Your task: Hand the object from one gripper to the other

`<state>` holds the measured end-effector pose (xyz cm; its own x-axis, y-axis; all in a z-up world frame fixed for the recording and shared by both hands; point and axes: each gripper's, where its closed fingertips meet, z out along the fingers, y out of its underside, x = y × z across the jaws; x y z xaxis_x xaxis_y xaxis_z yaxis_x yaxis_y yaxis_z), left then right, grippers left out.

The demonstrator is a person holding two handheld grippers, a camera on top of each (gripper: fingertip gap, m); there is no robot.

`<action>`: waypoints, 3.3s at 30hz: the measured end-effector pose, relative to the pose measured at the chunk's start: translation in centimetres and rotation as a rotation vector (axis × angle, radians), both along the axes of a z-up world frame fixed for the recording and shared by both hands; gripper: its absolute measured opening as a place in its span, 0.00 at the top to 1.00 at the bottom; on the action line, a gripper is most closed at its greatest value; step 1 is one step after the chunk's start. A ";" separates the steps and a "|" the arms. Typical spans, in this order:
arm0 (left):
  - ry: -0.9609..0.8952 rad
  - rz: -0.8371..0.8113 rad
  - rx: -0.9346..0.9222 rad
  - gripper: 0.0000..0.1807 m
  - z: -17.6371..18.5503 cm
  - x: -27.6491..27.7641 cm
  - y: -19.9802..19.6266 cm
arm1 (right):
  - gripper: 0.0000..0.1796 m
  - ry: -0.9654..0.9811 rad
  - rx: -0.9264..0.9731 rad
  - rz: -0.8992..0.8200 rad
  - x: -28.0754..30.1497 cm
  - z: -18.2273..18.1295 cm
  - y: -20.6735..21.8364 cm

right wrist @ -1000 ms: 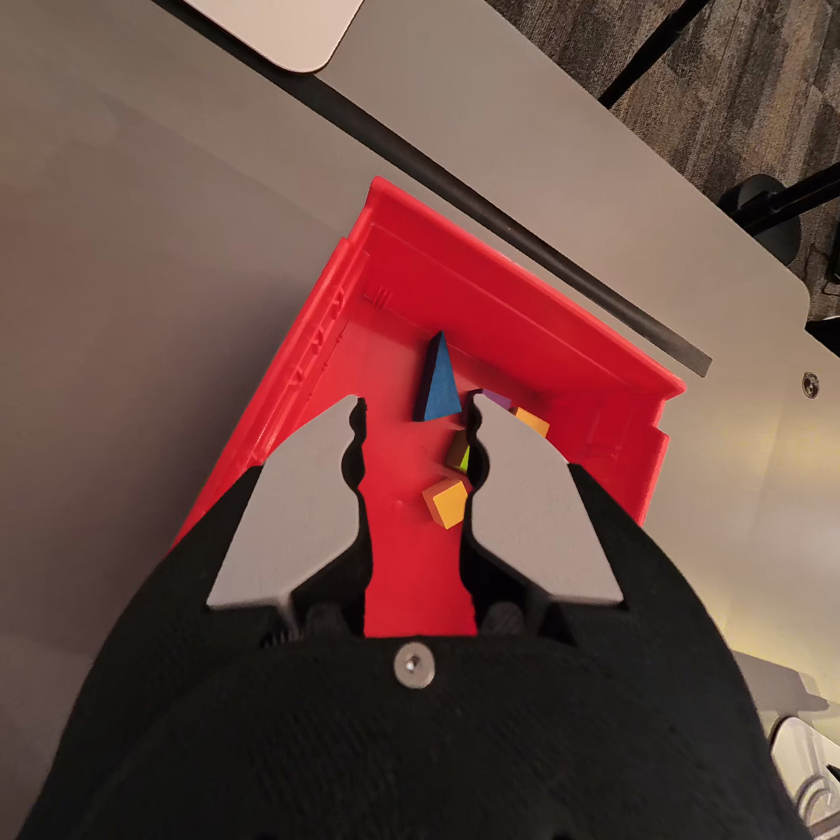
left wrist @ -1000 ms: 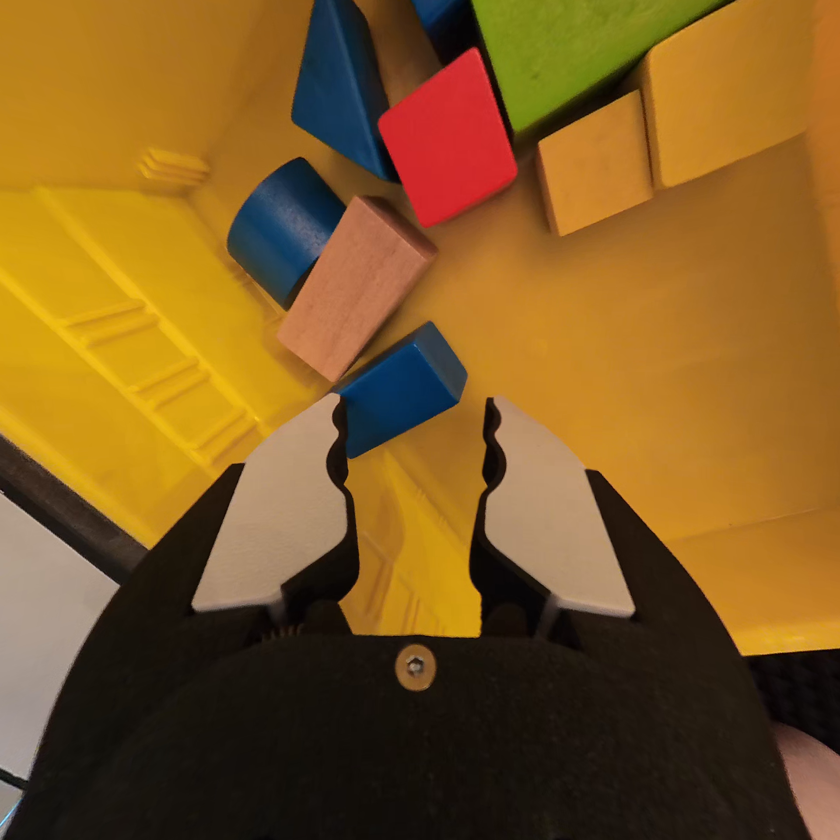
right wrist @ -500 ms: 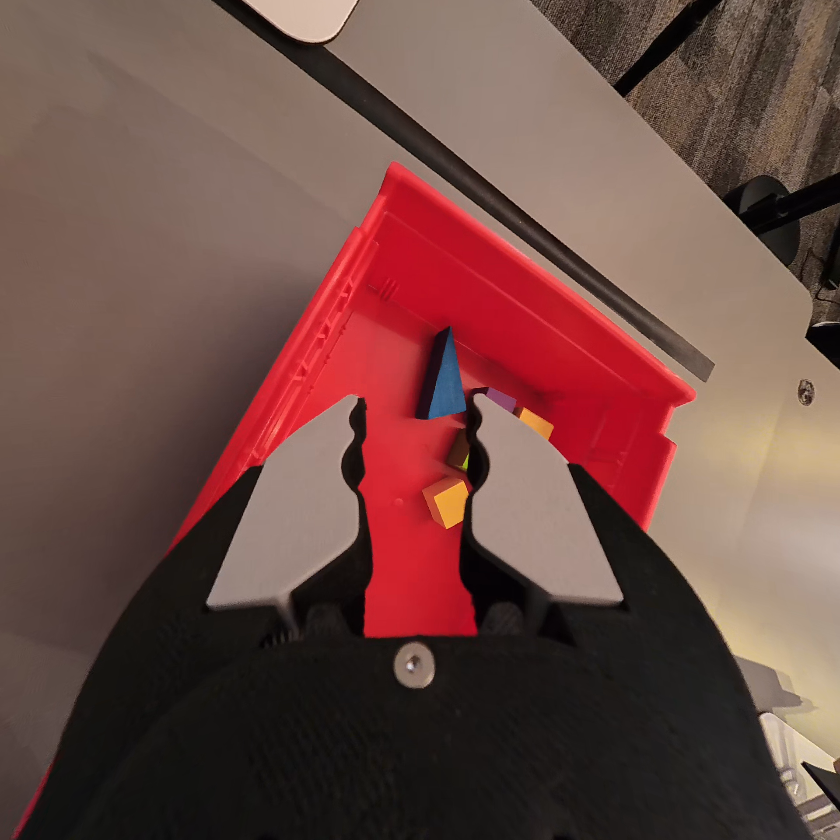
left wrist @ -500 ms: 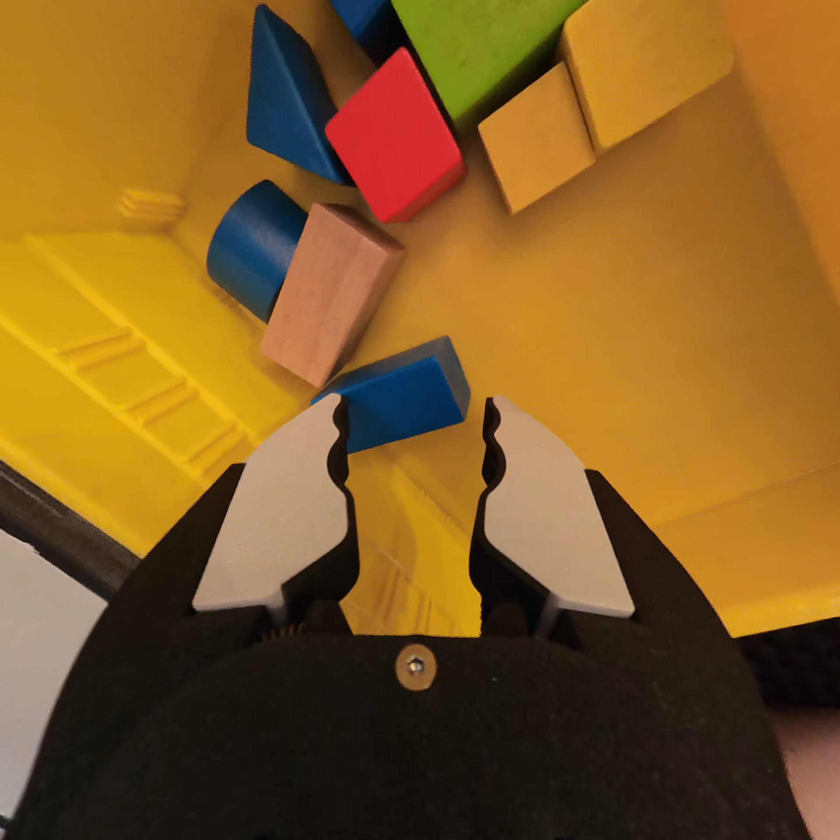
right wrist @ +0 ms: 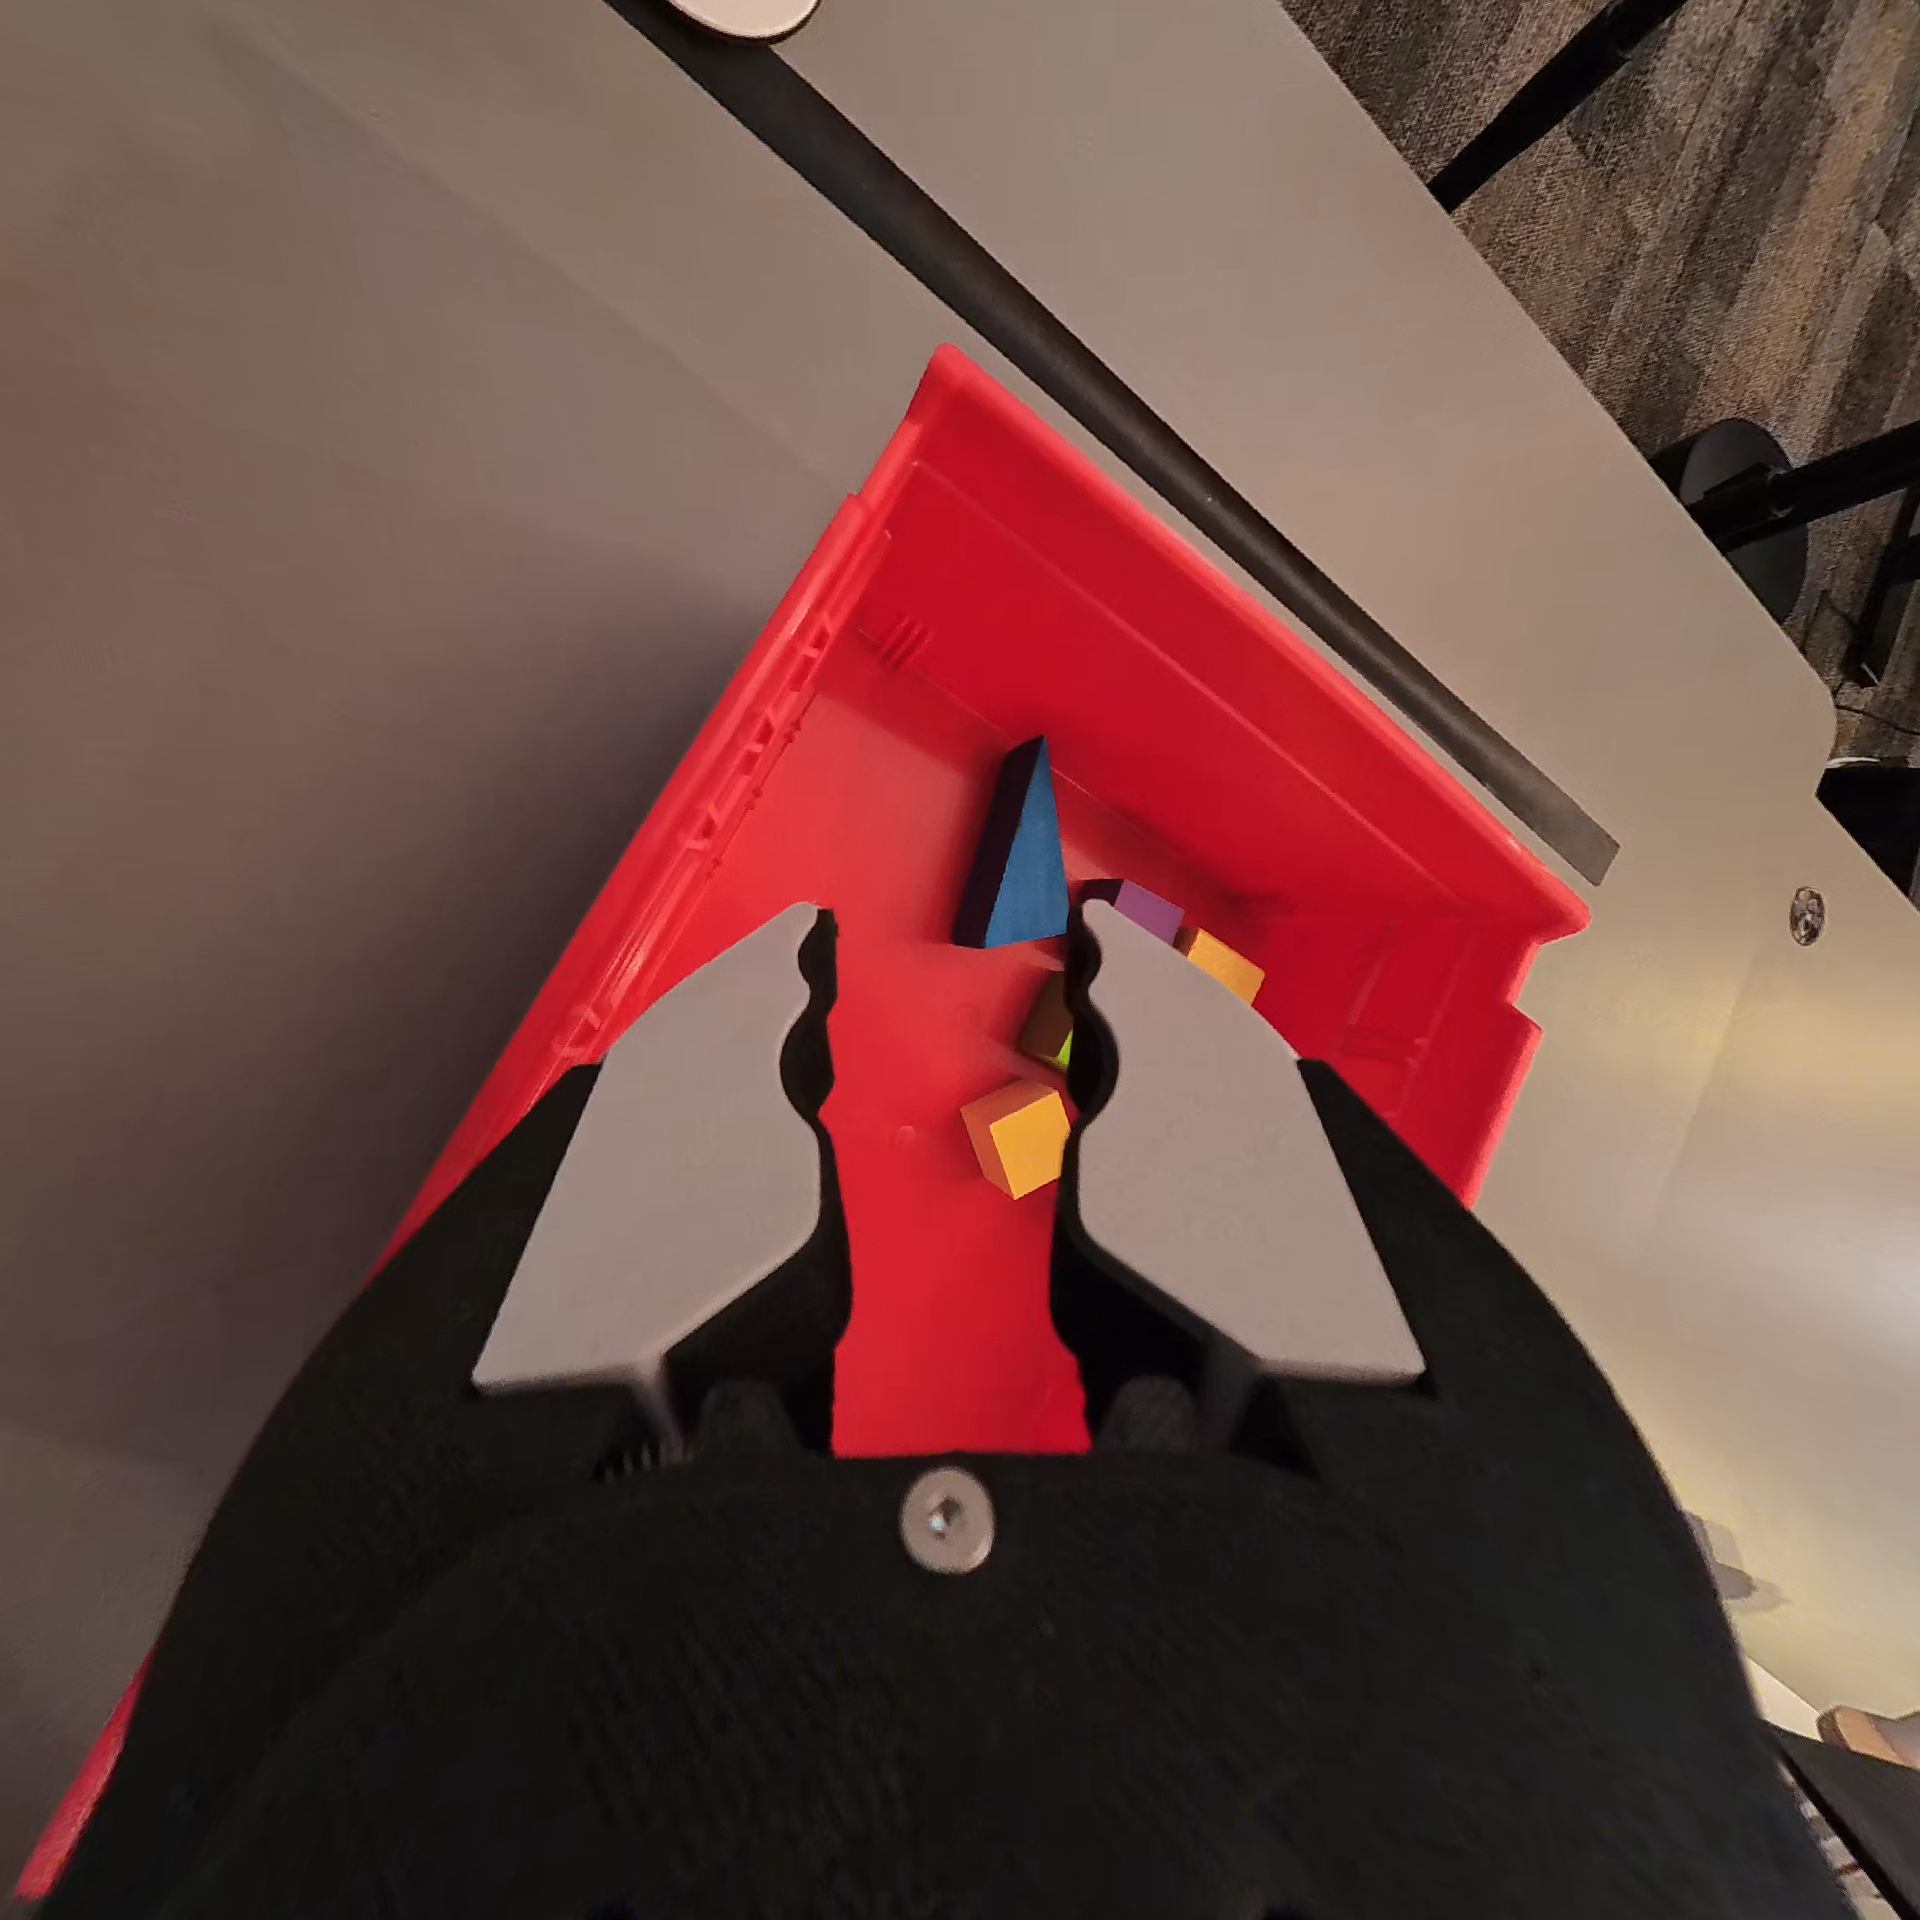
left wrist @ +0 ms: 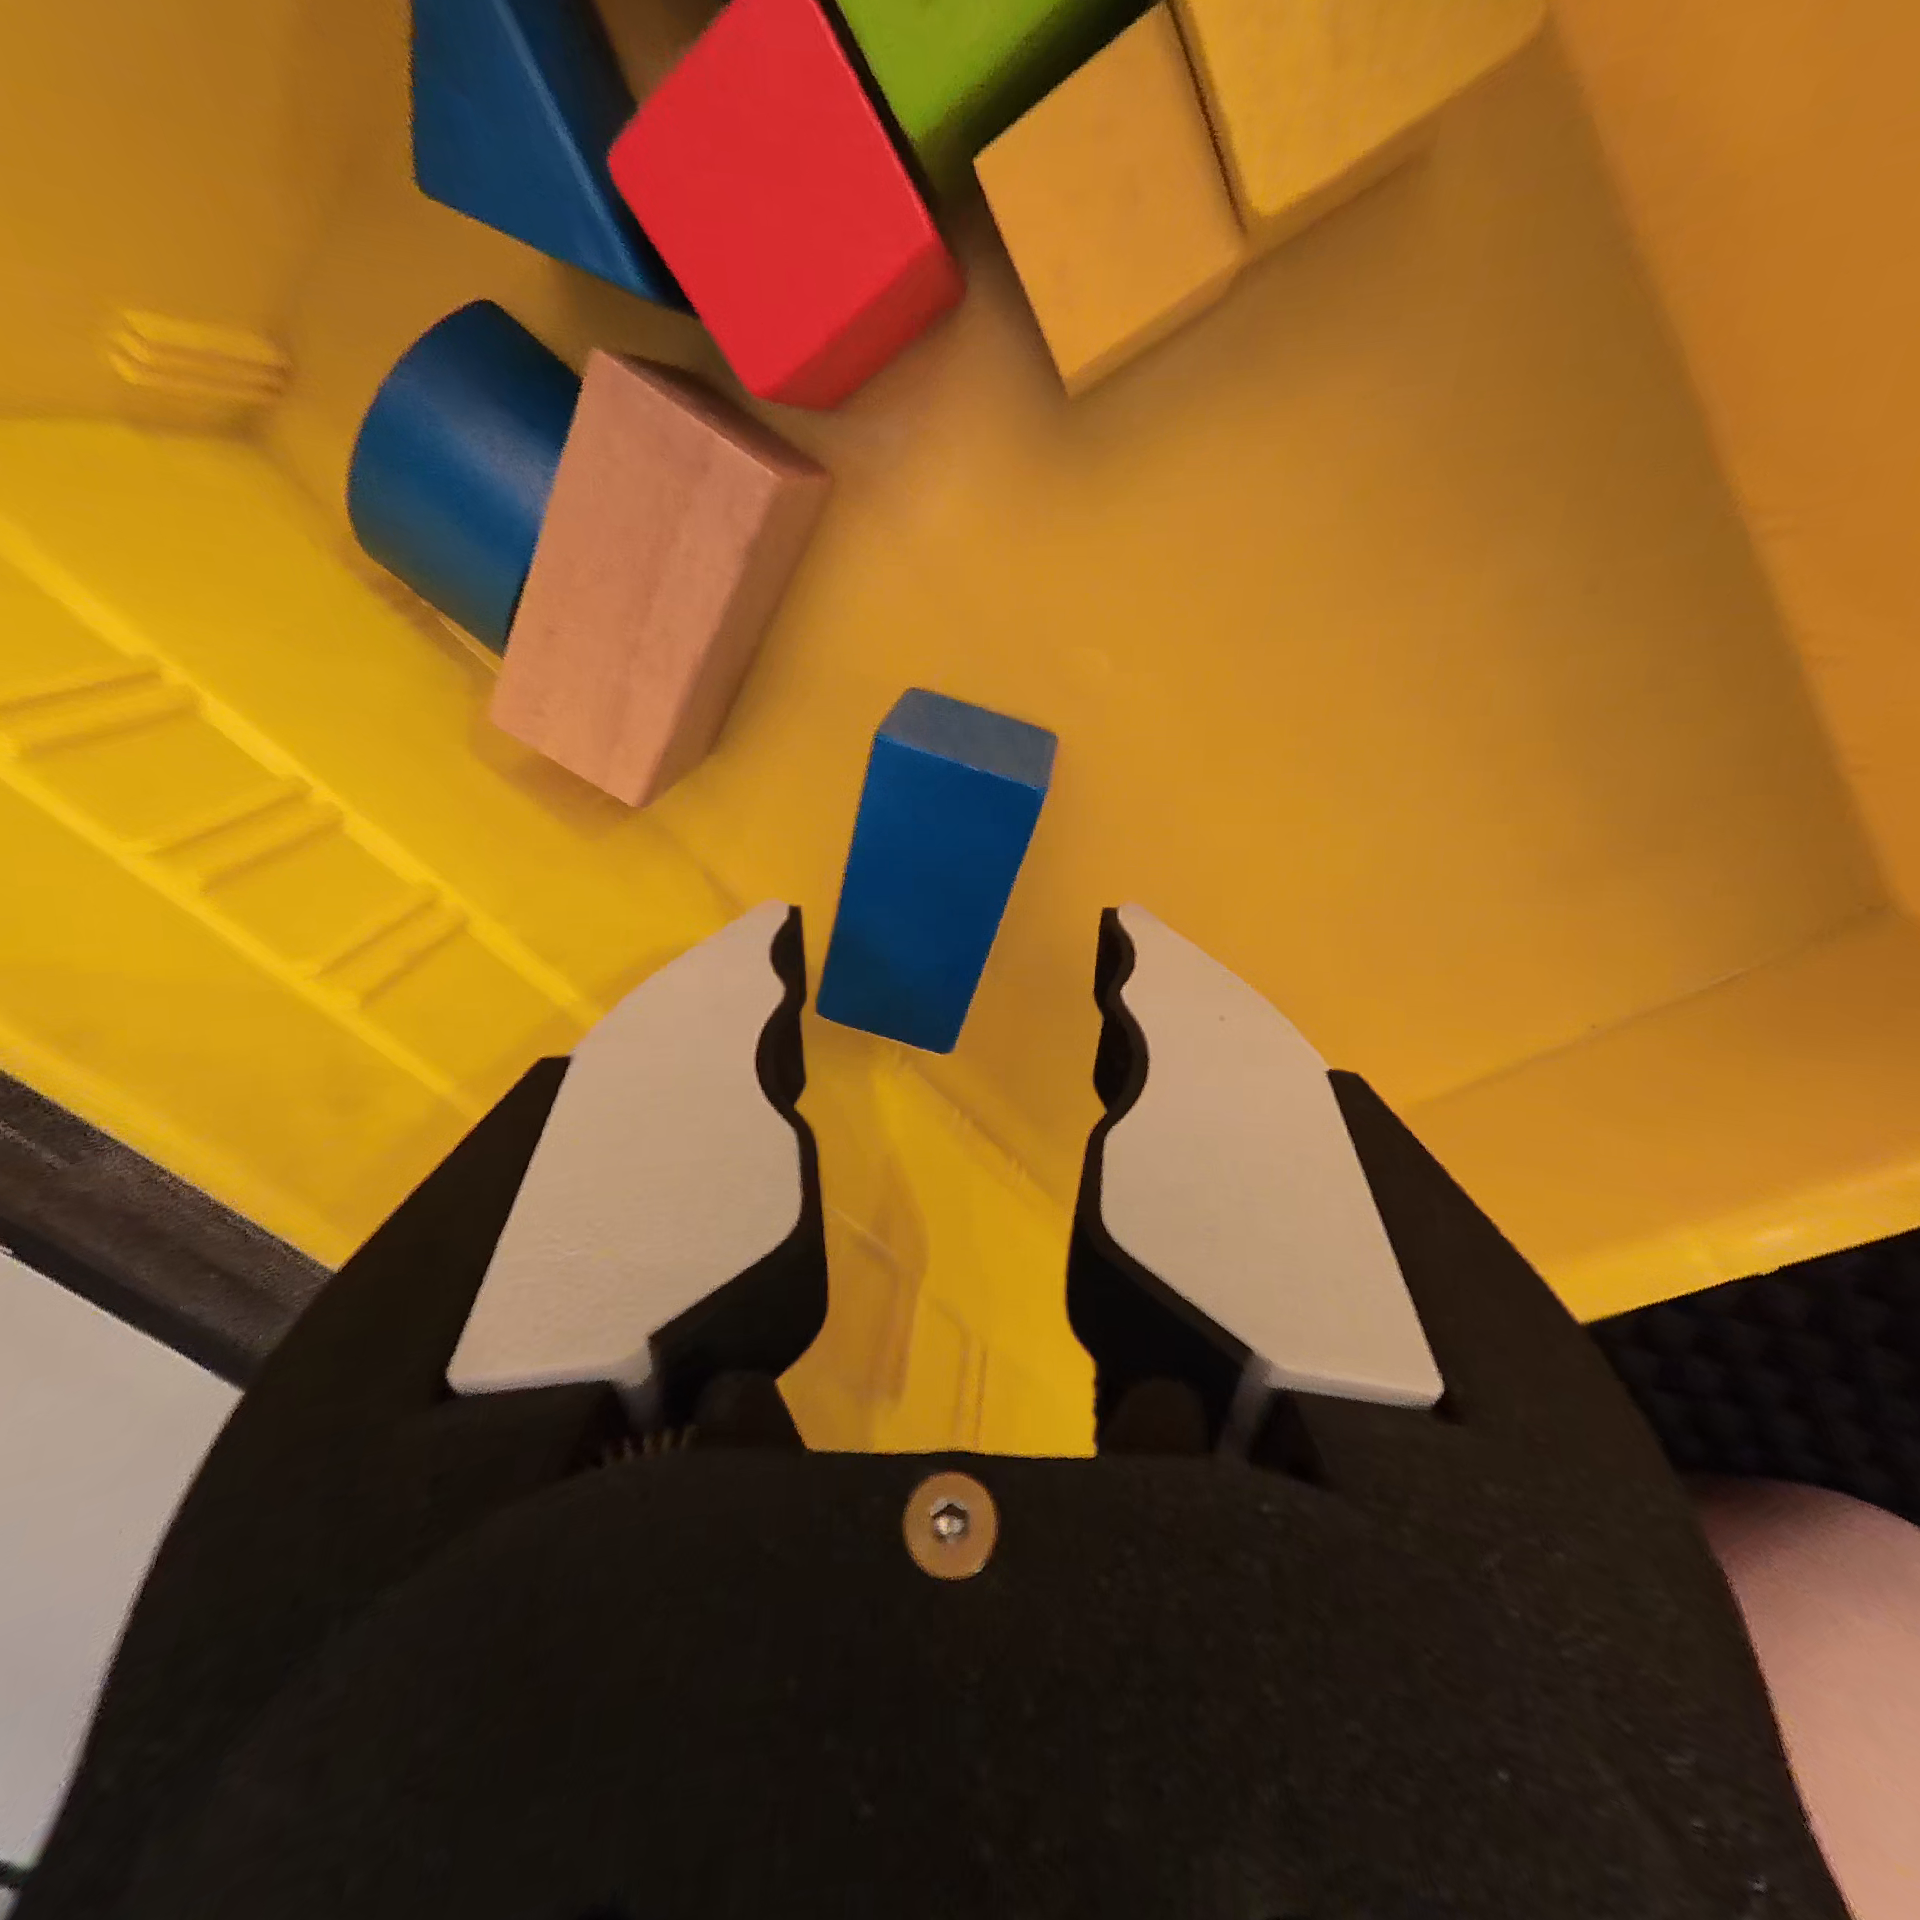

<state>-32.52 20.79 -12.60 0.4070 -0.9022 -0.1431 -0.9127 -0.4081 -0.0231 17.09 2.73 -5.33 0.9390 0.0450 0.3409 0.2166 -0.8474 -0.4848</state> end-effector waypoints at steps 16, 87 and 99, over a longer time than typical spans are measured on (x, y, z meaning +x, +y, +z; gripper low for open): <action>0.052 -0.016 -0.016 0.80 -2.1 -0.2 0.9 | 0.76 -0.018 -0.022 0.009 0.3 -0.2 -0.2; -1.299 -0.438 -0.098 0.80 24.7 15.6 -14.5 | 0.63 0.451 -0.309 -0.275 1.8 -5.1 -8.7; -1.268 -0.445 -0.089 0.80 24.4 15.6 -14.9 | 0.63 0.460 -0.484 -0.499 4.3 -9.0 -11.7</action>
<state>-16.96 5.90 11.81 -0.1139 -0.9777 0.1763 -0.3366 -0.1289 -0.9328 21.42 -8.93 -14.30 0.9284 -0.3703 -0.0317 -0.3702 -0.9289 0.0097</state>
